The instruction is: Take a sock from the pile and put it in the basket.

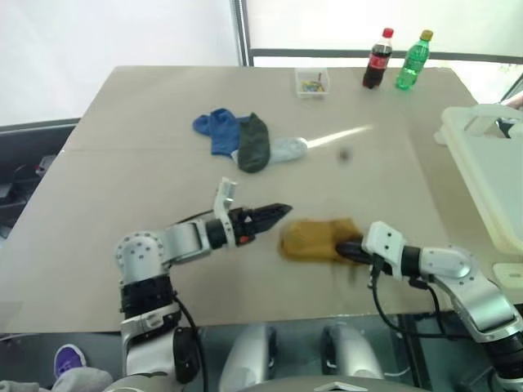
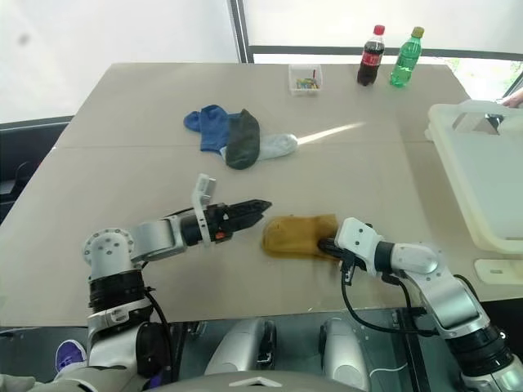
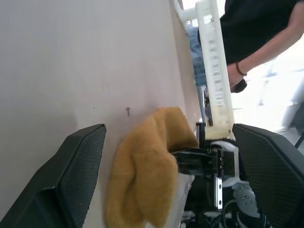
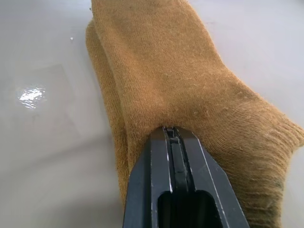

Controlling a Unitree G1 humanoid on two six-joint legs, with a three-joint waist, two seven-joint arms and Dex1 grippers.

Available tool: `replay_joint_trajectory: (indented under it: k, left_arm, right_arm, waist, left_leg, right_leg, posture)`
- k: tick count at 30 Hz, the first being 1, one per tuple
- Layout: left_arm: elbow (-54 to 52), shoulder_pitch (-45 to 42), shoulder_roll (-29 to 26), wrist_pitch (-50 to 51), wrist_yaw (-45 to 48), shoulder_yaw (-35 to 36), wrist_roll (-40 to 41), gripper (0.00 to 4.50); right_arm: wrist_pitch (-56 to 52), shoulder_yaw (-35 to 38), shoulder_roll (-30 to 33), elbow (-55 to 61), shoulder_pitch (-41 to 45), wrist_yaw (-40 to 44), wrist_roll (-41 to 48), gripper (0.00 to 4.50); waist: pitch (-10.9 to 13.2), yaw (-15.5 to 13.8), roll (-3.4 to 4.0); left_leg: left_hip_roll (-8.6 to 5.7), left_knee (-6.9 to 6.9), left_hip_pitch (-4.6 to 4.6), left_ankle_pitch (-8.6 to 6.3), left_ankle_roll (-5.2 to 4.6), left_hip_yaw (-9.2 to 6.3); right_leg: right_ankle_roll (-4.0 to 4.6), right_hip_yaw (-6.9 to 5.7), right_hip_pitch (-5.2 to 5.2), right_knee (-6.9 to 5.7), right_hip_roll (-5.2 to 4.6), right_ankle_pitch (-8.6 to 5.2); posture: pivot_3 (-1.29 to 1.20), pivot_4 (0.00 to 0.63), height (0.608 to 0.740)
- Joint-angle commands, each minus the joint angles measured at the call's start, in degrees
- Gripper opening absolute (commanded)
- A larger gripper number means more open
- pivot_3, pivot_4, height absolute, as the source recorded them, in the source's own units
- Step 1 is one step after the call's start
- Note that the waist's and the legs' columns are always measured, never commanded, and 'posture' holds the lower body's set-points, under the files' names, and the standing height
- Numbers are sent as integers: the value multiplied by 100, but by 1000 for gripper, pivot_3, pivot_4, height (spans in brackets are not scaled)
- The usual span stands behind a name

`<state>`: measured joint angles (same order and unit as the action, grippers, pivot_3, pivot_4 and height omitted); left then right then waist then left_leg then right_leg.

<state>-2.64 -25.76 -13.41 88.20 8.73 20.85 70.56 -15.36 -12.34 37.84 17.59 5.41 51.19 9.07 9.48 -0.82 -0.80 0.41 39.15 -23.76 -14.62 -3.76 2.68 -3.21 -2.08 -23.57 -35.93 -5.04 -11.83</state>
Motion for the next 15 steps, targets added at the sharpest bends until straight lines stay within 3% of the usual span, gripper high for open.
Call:
replay_joint_trajectory:
  k: [1,3,6,8,12,15]
  left_arm:
    - [-689,180,-164,-190,288,-443,-131,4500]
    - [-865,280,-263,-307,448,-607,-200,4500]
    - [-950,377,-304,-439,529,-707,-247,3761]
    - [-968,421,-274,-519,531,-726,-268,2781]
    - [-943,442,-254,-543,475,-664,-146,1348]
    - [-827,351,-262,-413,322,-466,123,24]
  right_arm:
    - [-28,-91,32,56,-27,108,-17,61]
    - [-58,-73,46,90,-26,98,-9,61]
    - [-81,-57,64,135,-48,95,-3,0]
    - [-117,-43,80,169,-52,96,7,0]
    - [-146,-46,89,171,-40,81,-11,0]
    - [-189,-49,91,183,0,76,-19,0]
  waist:
    - [0,16,2]
    - [-1,14,2]
    - [-1,7,3]
    - [-1,2,3]
    - [-1,0,3]
    - [-1,0,3]
  left_leg:
    - [1,0,1,0,1,0]
    - [4,-4,3,1,4,2]
    - [5,-5,3,1,5,2]
    - [4,-4,2,1,4,2]
    - [4,-4,1,1,4,1]
    - [4,-4,1,1,3,1]
  right_leg:
    - [1,0,0,0,1,0]
    - [2,2,-1,-1,2,-1]
    - [3,1,-1,0,2,-1]
    - [3,1,-1,2,-1,-1]
    - [3,1,-1,2,-2,-1]
    - [3,1,-2,2,-2,-1]
  posture:
    - [0,150,732]
    - [0,150,732]
    - [0,150,732]
    - [0,150,732]
    - [0,150,732]
    - [0,150,732]
